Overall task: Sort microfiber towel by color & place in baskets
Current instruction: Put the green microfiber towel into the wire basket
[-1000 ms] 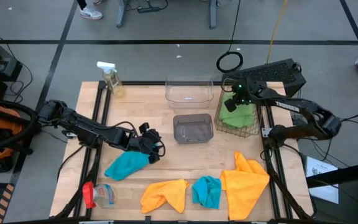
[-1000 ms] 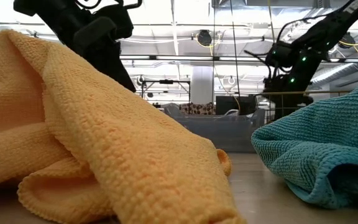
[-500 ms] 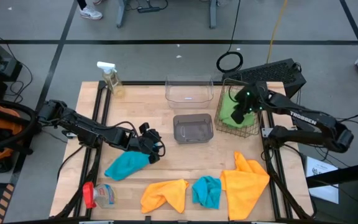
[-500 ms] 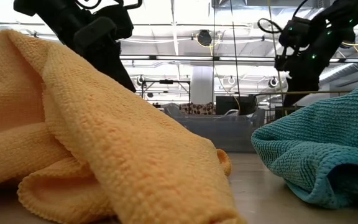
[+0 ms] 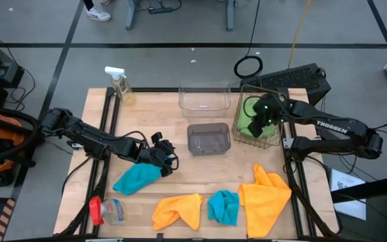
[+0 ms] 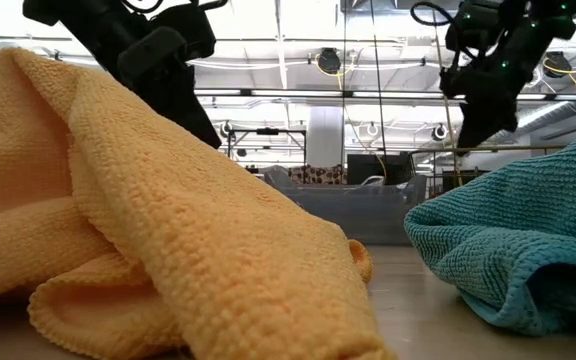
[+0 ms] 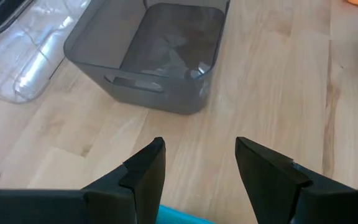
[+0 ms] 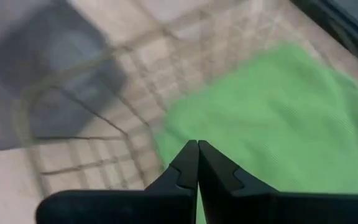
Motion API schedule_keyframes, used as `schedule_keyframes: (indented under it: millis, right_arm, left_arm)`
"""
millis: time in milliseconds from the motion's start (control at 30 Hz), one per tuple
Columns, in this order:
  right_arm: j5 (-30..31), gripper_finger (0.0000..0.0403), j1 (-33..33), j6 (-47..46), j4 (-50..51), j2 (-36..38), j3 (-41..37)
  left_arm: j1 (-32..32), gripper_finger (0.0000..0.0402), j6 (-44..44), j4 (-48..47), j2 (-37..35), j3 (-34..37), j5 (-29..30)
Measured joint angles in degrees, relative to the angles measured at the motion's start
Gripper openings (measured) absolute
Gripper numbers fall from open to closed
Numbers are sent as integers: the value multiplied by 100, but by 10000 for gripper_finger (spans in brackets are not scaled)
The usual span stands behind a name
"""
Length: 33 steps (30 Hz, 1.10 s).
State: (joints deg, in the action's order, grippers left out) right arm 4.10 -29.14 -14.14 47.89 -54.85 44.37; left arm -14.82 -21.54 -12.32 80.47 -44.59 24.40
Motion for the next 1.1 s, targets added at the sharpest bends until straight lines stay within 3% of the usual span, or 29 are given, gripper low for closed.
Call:
schedule_keyframes:
  millis: [200,567,1100]
  right_arm:
    - [174,0,33,-577,1404,-302,422]
    - [511,0,386,-1295,2852,-404,422]
    - [1122,0,386,-1529,3431,-404,425]
  left_arm:
    - [1,201,211,146,0,-1,0]
    - [-10,201,245,153,0,-3,0]
    - [-5,201,289,289,0,-3,-2]
